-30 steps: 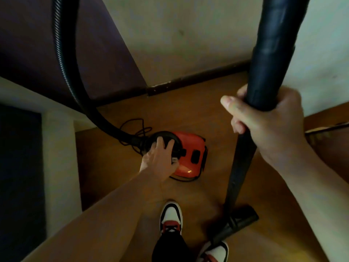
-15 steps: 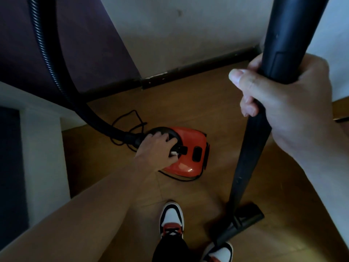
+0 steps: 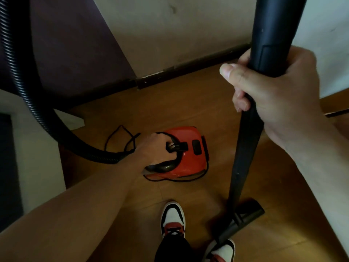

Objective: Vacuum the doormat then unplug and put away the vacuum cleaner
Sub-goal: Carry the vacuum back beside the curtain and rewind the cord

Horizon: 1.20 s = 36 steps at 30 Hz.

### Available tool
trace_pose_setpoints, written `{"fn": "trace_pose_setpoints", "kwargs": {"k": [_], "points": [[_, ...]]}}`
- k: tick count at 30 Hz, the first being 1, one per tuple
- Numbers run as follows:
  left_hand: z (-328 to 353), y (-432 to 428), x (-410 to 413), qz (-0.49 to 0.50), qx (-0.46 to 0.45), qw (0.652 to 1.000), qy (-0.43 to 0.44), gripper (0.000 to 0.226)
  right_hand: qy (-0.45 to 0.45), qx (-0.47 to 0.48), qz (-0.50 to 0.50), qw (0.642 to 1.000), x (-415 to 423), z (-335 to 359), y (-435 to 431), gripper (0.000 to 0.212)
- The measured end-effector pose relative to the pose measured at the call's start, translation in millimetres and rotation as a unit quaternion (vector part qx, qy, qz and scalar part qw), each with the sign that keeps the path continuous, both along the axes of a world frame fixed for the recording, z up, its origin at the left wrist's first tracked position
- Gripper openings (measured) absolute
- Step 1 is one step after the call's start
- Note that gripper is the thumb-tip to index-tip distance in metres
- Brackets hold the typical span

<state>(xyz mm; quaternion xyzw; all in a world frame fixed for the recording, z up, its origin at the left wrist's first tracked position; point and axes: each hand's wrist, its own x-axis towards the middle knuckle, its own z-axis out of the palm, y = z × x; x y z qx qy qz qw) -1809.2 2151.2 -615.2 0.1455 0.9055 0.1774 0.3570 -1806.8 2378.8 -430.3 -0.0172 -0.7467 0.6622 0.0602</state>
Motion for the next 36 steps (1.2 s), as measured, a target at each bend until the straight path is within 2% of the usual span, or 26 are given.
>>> {"fn": "trace_pose_setpoints", "kwargs": {"k": [3,9,14,21,26,30,36], "points": [[16.6,1.6,-6.5,0.042,0.023,0.999,-0.022,0.007,-0.006,-0.003,0.003,1.000,1.0,4.7,0.9,0.024],[66.1,-3.3,0.2,0.068,0.032,0.997,-0.033,0.015,-0.036,-0.028,0.001,0.999,6.2,18.2,-3.7,0.027],[123.9,8.1,-4.7,0.111,0.072,0.989,-0.063,0.021,-0.049,-0.063,0.006,0.997,9.4,60.0,-7.3,0.024],[238.6,30.7,4.2,0.193,0.119,0.973,-0.038,0.031,-0.059,-0.108,0.010,0.992,27.3,148.9,4.0,0.027],[355.1,48.4,9.3,0.201,0.150,0.968,-0.007,0.027,-0.081,-0.120,-0.010,0.989,47.3,231.0,15.4,0.026],[433.7,61.3,13.6,0.200,0.164,0.966,0.006,0.026,-0.061,-0.123,-0.034,0.990,58.7,297.3,26.8,0.024],[544.8,82.6,26.1,0.186,0.153,0.969,0.045,0.029,-0.029,-0.111,-0.076,0.991,74.1,396.5,48.5,0.035]]}}
